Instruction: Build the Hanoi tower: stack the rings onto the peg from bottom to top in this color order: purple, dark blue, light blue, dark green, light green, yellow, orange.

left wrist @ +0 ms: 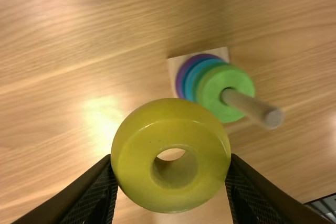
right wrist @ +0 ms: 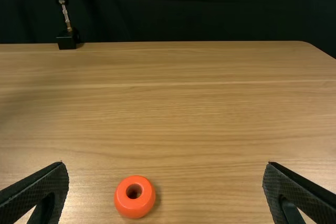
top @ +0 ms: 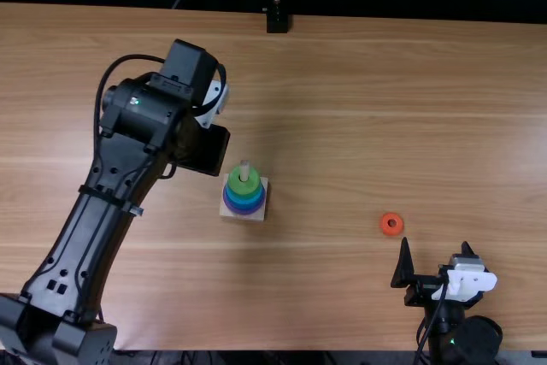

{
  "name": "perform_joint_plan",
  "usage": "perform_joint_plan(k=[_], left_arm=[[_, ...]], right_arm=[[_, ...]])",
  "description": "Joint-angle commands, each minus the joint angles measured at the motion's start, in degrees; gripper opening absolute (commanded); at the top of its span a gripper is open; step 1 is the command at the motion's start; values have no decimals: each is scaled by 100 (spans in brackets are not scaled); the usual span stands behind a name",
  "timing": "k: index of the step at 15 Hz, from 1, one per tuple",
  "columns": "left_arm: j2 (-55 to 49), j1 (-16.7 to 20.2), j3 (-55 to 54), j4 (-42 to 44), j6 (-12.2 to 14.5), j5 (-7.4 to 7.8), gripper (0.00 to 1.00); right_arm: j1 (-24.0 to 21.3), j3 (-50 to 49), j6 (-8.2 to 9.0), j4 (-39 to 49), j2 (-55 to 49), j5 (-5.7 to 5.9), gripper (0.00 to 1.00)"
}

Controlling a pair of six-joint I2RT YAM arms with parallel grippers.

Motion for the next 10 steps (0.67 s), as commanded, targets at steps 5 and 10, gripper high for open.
perform_joint_plan(k=[5, 10], left_arm=[[222, -470, 209, 6, -413, 58, 0], [239, -672, 209, 48, -423, 47, 0]], right_arm=[[-47, -392, 18, -414, -73, 37, 100], [-47, -392, 18, -414, -73, 37, 100]])
